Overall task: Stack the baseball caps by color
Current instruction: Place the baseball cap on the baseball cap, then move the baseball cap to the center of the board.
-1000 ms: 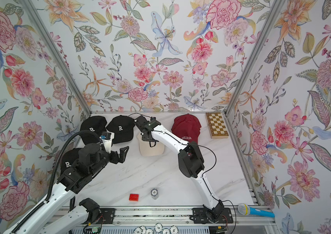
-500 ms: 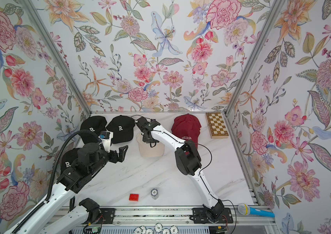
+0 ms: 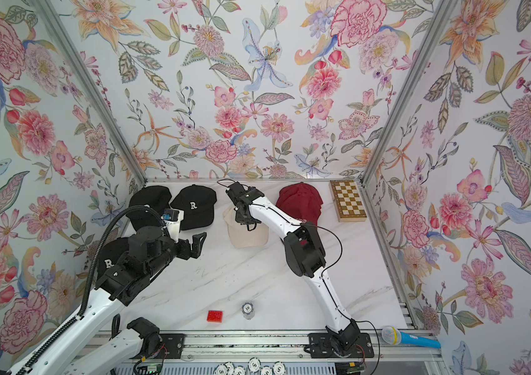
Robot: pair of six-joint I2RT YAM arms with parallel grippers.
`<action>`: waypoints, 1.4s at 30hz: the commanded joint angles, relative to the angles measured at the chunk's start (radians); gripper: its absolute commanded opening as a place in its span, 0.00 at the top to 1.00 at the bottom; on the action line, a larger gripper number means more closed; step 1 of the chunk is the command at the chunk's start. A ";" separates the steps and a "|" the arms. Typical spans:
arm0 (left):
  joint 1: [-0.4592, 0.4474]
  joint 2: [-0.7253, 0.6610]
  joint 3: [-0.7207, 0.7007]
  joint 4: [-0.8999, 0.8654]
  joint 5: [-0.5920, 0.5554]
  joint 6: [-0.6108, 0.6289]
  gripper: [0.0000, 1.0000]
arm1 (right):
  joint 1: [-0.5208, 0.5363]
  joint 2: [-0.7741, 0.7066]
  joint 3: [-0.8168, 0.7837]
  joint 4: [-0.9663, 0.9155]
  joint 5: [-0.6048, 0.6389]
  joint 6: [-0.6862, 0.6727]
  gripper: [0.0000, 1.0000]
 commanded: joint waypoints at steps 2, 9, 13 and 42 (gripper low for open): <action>0.017 0.023 0.041 0.033 0.008 0.020 0.00 | -0.044 0.037 0.002 -0.026 -0.008 -0.053 1.00; 0.023 0.072 0.069 0.058 0.015 0.024 0.00 | -0.046 0.040 0.020 -0.012 -0.036 -0.068 0.94; 0.027 0.103 0.088 0.062 0.019 0.028 0.00 | -0.046 0.036 0.034 -0.012 -0.060 -0.065 0.72; 0.068 0.192 0.103 0.162 0.098 0.054 0.00 | -0.030 -0.364 -0.030 -0.044 -0.043 -0.194 0.01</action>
